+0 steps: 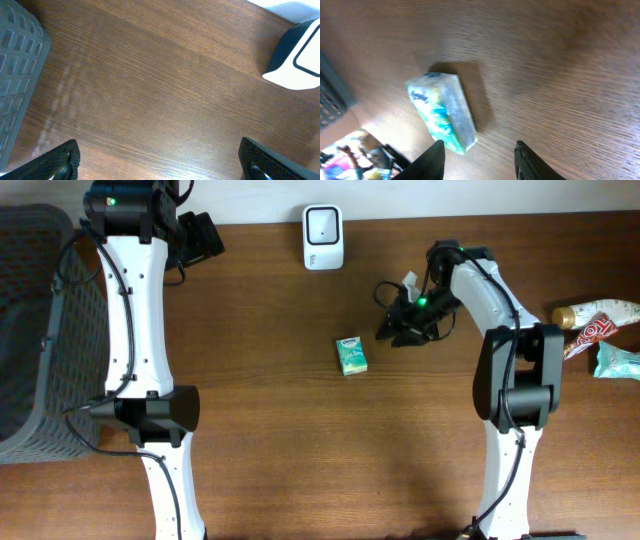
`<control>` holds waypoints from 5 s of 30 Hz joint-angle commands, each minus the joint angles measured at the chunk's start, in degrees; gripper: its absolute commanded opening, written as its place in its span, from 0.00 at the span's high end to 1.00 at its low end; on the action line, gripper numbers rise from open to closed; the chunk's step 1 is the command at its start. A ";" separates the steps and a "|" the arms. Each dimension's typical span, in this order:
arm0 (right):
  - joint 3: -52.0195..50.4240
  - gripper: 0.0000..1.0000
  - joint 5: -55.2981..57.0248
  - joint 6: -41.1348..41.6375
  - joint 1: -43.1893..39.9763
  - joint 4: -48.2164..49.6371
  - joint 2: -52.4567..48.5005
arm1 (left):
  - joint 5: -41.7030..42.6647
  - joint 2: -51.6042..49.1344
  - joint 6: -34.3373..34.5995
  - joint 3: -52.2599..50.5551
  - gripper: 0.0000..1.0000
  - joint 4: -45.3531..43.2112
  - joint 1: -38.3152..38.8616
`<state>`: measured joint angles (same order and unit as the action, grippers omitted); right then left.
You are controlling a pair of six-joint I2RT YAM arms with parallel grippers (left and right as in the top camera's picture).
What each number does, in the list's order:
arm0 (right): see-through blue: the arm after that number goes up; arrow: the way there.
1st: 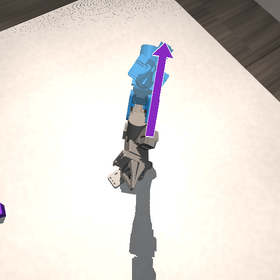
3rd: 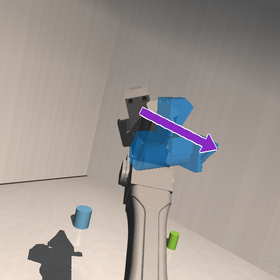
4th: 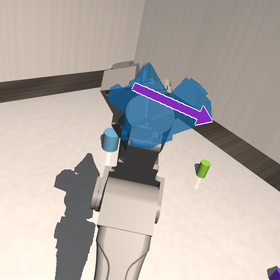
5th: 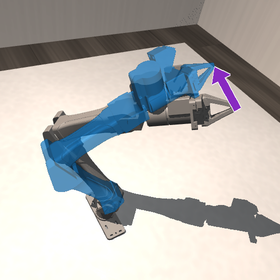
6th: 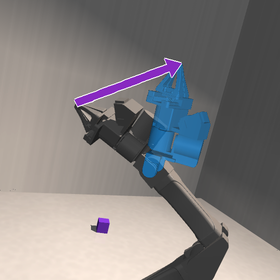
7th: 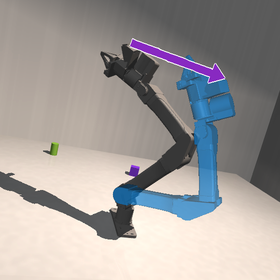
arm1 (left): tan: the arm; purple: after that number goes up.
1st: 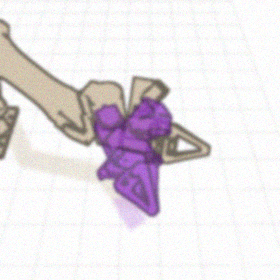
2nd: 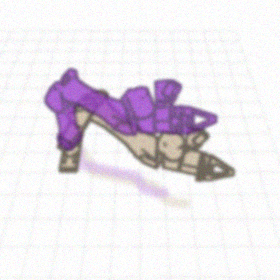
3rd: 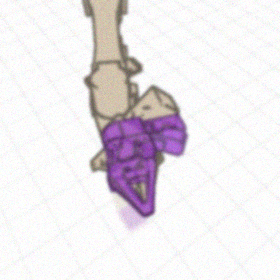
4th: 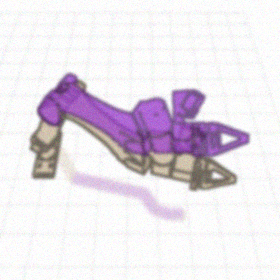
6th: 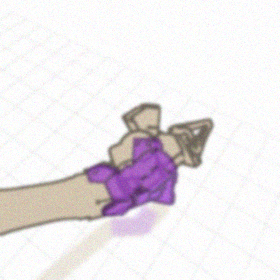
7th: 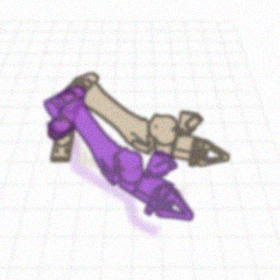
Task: Scan the item barcode
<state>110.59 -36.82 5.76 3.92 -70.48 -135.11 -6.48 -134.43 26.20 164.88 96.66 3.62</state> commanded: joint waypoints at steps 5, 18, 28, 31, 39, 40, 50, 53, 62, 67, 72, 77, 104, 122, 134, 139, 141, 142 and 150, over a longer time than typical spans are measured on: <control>0.74 0.57 7.98 -5.42 8.74 -0.11 1.62 | -0.66 0.31 -0.11 0.17 0.01 0.07 -0.04; -5.27 0.65 9.03 -1.42 11.17 5.84 1.55 | -0.66 0.31 -0.11 0.17 0.01 0.07 -0.04; 4.50 0.96 9.53 2.69 11.76 5.62 1.75 | -0.66 0.31 -0.11 0.17 0.01 0.07 -0.04; 14.78 0.96 17.42 2.71 11.96 5.84 1.75 | -0.66 0.31 -0.11 0.17 0.01 0.07 -0.04; 22.38 0.96 45.33 -2.51 14.86 32.61 1.18 | -0.66 0.28 -0.11 0.17 0.01 0.07 -0.04; 22.36 0.96 46.34 -4.20 15.19 36.50 0.61 | -0.66 0.31 -0.11 0.17 0.01 0.07 -0.04; 22.34 0.96 56.41 -33.05 16.63 48.87 -8.74 | -0.66 0.31 -0.11 0.17 0.01 0.07 -0.04; 22.23 0.96 56.39 -31.12 16.74 49.55 -8.79 | -0.66 0.31 -0.11 0.17 0.01 0.07 -0.04; 23.37 0.96 69.55 -16.41 15.08 50.82 -5.77 | -0.66 0.31 -0.11 0.17 0.01 0.07 -0.04; 23.37 0.96 79.67 -3.21 7.52 40.04 -1.07 | -0.66 0.31 -0.11 0.17 0.01 0.07 -0.04; 23.34 0.96 88.02 7.96 -4.26 20.76 -0.35 | -0.66 0.31 -0.13 0.17 0.01 0.07 -0.04; 23.06 0.96 83.47 29.09 -19.12 0.79 -0.35 | -0.66 0.31 -0.11 0.17 0.01 0.07 -0.04; 21.00 0.01 52.46 28.61 -39.30 -4.35 2.75 | -0.66 0.31 -0.11 0.17 0.01 0.07 -0.04; 20.24 0.01 50.73 22.03 -29.00 -26.84 40.17 | -0.66 0.31 -0.11 0.17 0.01 0.07 -0.04; -2.36 0.01 49.31 21.68 -7.91 -26.84 73.09 | -0.66 0.31 -0.11 0.17 0.01 0.07 -0.04; -13.60 0.01 38.99 21.68 -7.63 -26.84 82.75 | -0.66 0.31 -0.13 0.17 0.01 0.07 -0.04; -15.08 0.01 38.32 21.68 -7.65 -26.84 84.11 | -0.66 0.31 -0.11 0.17 0.01 0.07 -0.04; -15.17 0.01 38.34 21.68 -7.65 -26.82 84.19 | -0.66 0.31 -0.11 0.17 0.01 0.07 -0.04; -15.17 0.01 38.99 21.55 -7.65 -26.82 84.13 | -0.66 0.31 -0.11 0.17 0.01 0.07 -0.04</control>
<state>95.66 2.15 27.86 -4.27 -96.97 -51.05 -6.48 -134.43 26.20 164.88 96.66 3.62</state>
